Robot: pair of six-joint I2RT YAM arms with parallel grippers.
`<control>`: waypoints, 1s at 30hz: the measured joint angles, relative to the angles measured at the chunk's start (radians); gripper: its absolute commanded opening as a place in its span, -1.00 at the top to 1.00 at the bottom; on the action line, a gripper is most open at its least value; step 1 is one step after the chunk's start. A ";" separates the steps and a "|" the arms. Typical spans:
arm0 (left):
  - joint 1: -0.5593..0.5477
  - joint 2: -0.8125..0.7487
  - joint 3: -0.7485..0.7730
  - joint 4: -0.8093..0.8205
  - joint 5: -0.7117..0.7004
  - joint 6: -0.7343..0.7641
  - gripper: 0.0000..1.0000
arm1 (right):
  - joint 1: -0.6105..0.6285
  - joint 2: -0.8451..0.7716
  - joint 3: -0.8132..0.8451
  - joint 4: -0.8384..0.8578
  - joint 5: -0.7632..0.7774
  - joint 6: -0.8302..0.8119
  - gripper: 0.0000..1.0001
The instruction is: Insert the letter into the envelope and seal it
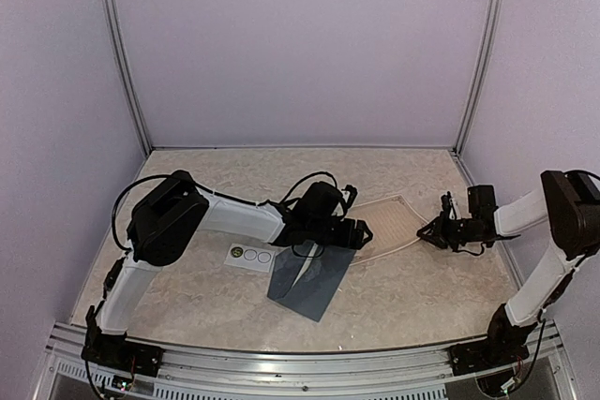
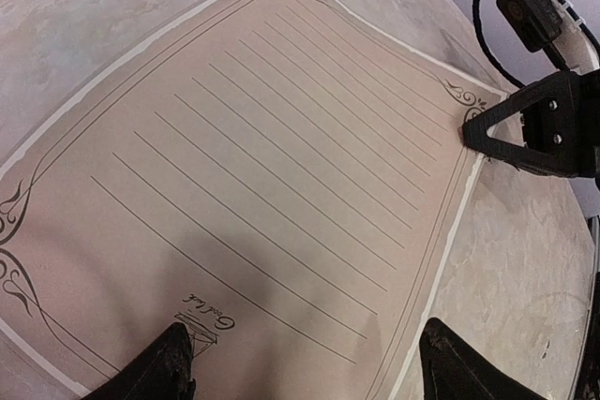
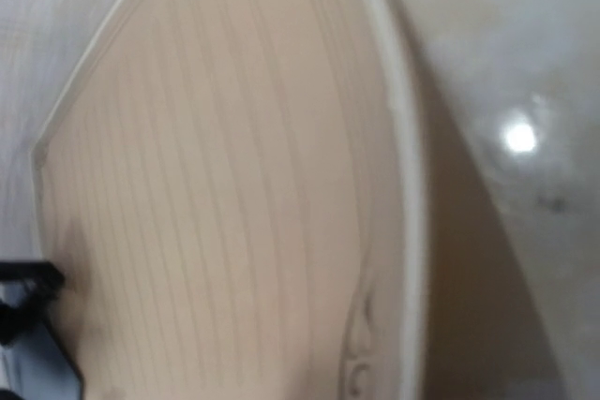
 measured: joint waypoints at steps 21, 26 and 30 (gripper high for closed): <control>0.079 -0.556 -0.473 0.186 -0.067 -0.154 -0.64 | 0.122 -0.615 0.031 0.109 0.005 0.048 1.00; 0.099 -0.675 -0.597 0.304 -0.005 -0.253 -0.64 | 0.214 -0.652 0.119 0.109 -0.003 0.052 1.00; 0.101 -0.710 -0.707 0.381 0.056 -0.349 -0.65 | 0.309 -0.634 0.181 0.103 -0.009 0.046 1.00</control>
